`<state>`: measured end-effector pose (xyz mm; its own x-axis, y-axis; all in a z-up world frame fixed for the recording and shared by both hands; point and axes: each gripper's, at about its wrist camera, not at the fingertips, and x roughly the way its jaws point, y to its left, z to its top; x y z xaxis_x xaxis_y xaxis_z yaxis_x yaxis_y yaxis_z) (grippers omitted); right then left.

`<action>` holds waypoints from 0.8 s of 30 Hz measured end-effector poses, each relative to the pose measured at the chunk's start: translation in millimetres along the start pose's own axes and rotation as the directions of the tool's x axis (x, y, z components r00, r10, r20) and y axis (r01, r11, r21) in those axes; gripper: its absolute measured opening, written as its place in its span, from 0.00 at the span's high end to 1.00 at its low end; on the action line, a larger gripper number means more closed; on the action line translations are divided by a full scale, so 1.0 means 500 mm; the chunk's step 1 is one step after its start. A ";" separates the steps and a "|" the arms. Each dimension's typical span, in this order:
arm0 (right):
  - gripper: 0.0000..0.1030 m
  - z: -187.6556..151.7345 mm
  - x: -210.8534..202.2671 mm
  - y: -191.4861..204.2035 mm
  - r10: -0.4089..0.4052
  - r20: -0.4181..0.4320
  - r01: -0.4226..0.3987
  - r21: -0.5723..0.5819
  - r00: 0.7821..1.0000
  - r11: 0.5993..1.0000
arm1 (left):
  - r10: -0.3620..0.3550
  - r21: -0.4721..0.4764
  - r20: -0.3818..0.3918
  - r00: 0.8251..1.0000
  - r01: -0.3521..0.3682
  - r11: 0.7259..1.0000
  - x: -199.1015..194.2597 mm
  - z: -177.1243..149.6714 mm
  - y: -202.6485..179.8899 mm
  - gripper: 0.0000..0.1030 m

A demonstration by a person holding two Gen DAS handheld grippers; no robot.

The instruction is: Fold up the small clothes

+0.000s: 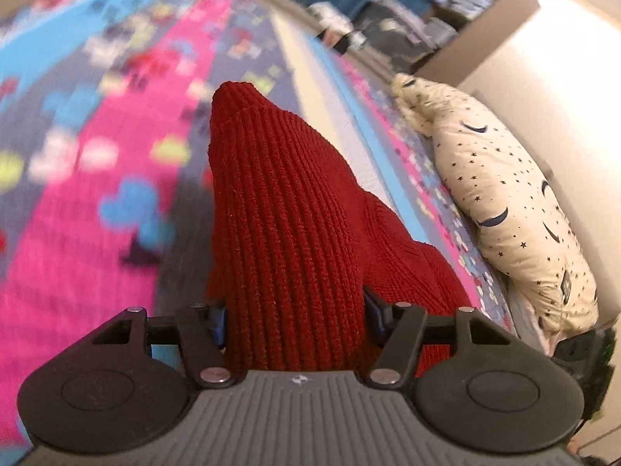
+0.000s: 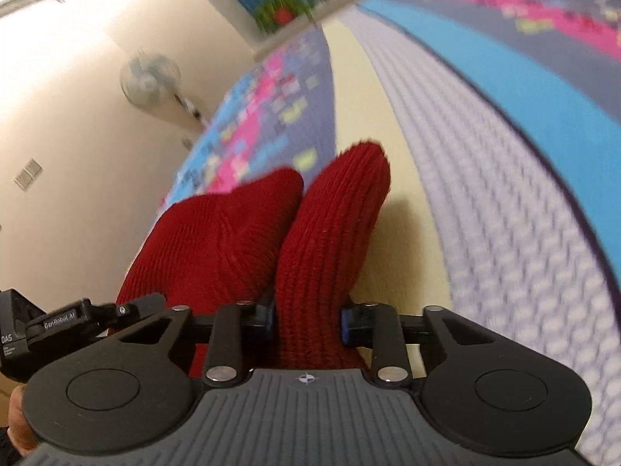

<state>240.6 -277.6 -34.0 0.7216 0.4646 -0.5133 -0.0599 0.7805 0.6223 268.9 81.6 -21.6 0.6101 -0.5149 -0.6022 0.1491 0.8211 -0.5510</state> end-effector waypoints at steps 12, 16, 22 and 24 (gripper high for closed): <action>0.73 0.224 0.151 0.090 0.116 0.183 -0.089 -0.149 0.976 0.985 | -0.063 0.188 0.209 0.976 0.024 0.982 0.042 0.278 0.006 0.31; 0.63 0.241 0.290 0.032 -0.157 -0.057 0.151 -0.101 0.986 0.983 | 0.187 0.087 0.088 0.978 -0.195 0.977 0.112 0.314 0.105 0.29; 0.51 0.197 0.208 0.036 0.005 -0.010 -0.006 -0.102 1.000 0.995 | 0.137 0.091 0.198 0.971 -0.158 0.983 0.006 0.206 0.130 0.29; 0.35 0.158 0.239 0.064 0.009 -0.122 -0.034 -0.208 0.992 0.978 | 0.191 0.150 0.091 0.977 -0.203 0.968 0.045 0.148 0.132 0.27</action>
<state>379.4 -230.3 -28.5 0.6312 0.5190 -0.5764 -0.2263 0.8340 0.5032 350.2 142.5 -28.9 0.6955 -0.3245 -0.6411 0.1371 0.9358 -0.3249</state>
